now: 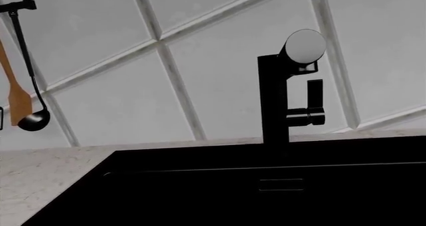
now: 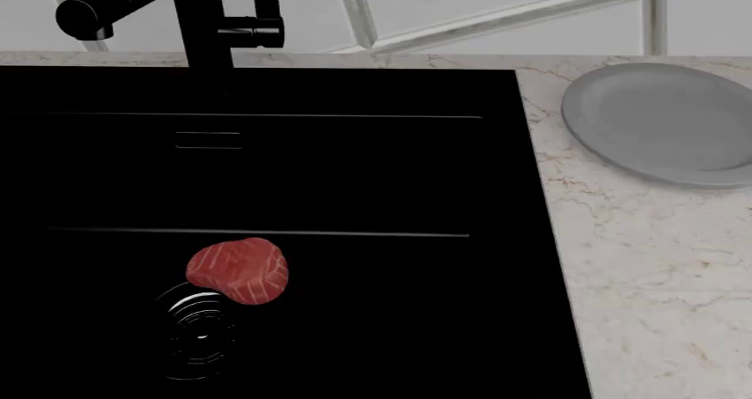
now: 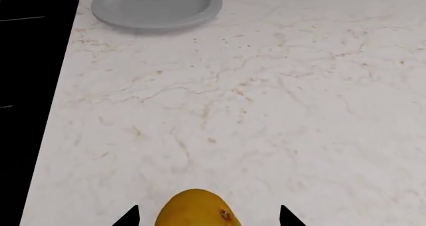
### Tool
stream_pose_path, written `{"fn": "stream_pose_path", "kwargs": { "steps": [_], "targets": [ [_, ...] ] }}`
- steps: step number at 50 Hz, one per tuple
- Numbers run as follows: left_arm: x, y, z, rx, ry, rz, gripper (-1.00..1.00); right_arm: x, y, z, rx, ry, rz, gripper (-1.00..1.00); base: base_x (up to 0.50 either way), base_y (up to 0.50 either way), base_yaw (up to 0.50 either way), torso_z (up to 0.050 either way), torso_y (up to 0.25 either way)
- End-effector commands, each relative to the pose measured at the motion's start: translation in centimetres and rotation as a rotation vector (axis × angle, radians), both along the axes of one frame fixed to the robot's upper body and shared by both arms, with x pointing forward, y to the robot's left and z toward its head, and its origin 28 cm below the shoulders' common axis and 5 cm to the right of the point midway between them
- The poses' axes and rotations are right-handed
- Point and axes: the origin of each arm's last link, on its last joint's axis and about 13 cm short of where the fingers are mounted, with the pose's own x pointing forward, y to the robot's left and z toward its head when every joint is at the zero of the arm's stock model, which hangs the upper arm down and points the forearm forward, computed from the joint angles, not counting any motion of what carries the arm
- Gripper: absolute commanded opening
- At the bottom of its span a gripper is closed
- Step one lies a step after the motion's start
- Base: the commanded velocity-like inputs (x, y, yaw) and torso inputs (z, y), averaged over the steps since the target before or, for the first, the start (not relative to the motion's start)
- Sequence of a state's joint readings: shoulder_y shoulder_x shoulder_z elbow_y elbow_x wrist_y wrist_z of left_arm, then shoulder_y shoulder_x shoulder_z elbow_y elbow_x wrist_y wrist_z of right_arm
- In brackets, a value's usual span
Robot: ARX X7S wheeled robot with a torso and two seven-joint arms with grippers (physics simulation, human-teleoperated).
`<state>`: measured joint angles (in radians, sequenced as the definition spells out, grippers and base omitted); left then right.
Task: Pick the tangerine from the counter and place it in the sink
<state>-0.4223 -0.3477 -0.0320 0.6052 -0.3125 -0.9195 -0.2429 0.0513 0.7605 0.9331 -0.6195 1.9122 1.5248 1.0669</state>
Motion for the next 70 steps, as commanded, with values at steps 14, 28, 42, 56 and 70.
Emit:
{"fn": "stream_pose_path", "kwargs": {
  "steps": [14,28,42,56,70],
  "targets": [
    [-0.1,0.0,0.0,0.008,0.004,0.002,1.0,1.4,-0.8,-4.9,0.107,0.058,0.005,1.0,0.0,0.0,0.0,0.0,0.0],
    [0.0,-0.1,0.0,0.009,0.003,-0.001,1.0,1.2,-1.4,-6.1,0.066,0.026,-0.01,-1.0,0.0,0.0,0.0,0.0,0.0],
    [0.0,-0.1,-0.1,0.004,0.005,-0.003,1.0,3.9,1.8,1.4,-0.122,-0.151,0.164,-1.0,0.0,0.0,0.0,0.0,0.0],
    [0.3,-0.2,-0.3,-0.001,0.009,-0.01,1.0,10.3,5.6,6.0,-0.137,-0.203,0.373,-1.0,0.0,0.0,0.0,0.0,0.0],
    [0.3,-0.4,-0.4,0.0,0.009,-0.017,1.0,16.7,8.1,6.2,-0.074,-0.169,0.565,-1.0,0.0,0.0,0.0,0.0,0.0]
  ]
}}
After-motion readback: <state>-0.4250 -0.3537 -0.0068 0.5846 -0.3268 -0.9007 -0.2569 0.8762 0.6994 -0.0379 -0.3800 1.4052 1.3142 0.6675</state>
